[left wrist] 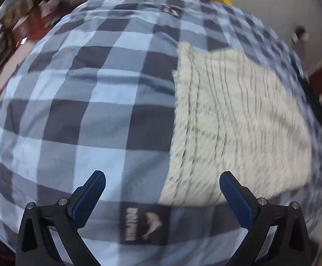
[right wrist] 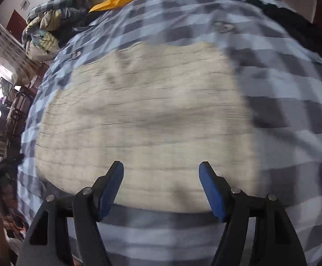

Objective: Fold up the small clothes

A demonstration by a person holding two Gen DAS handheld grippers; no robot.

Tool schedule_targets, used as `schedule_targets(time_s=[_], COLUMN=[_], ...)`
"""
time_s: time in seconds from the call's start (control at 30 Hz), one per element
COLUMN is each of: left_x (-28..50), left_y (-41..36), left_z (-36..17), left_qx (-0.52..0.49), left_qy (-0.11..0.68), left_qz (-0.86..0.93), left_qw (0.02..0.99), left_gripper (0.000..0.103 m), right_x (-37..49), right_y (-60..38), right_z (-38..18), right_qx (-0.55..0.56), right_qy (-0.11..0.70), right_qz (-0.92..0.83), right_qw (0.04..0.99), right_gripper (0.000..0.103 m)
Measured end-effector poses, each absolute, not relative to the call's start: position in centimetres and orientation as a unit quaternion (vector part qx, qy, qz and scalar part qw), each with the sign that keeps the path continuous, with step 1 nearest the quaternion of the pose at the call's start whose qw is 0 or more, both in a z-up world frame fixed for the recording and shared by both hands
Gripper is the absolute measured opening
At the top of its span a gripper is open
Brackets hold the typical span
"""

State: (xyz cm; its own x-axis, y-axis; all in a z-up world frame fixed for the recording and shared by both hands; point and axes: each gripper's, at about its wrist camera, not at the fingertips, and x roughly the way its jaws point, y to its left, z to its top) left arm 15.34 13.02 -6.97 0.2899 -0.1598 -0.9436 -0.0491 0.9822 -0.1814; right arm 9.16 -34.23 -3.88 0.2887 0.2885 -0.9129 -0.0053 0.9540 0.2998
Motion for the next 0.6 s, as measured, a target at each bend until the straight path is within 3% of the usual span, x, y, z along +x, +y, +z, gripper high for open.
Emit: schedule_targets(time_s=[0.13,0.37,0.43,0.5,0.53,0.57,0.6], left_x=[14.1,15.1,15.4,15.4,15.3,15.1,15.2], left_y=[11.5,10.9,11.1,10.9,10.8,10.5,10.3], left_z=[-9.1,-13.1,-13.5,-13.4,-13.1,-12.6,-12.3], left_qx=[-0.036,-0.097,-0.135,-0.159,-0.157,-0.140,-0.131], left_qy=[0.606,0.628,0.630,0.627,0.624,0.617,0.614], left_qz=[-0.074,-0.127,-0.134,-0.156,-0.163,-0.163,-0.163], left_qw=[0.791,0.762,0.753,0.746,0.748,0.757,0.761], left_gripper=[0.103,0.101,0.086,0.055,0.050,0.041,0.034], right_x=[8.3,8.4,8.4,8.4,8.3,8.4,8.4], right_y=[-38.8,-39.9,-39.7,-39.5,-39.3,-39.1,-39.0], right_z=[-6.7,-9.5,-9.9,-10.0,-9.8,-9.7,-9.6], right_qx=[0.149,0.220,0.232,0.237,0.242,0.242,0.244], right_qy=[0.614,0.615,0.614,0.612,0.606,0.605,0.609], right_qz=[0.068,0.107,0.119,0.133,0.139,0.144,0.148], right_qw=[0.772,0.750,0.745,0.743,0.745,0.745,0.740], right_gripper=[0.067,0.067,0.067,0.067,0.056,0.028,0.018])
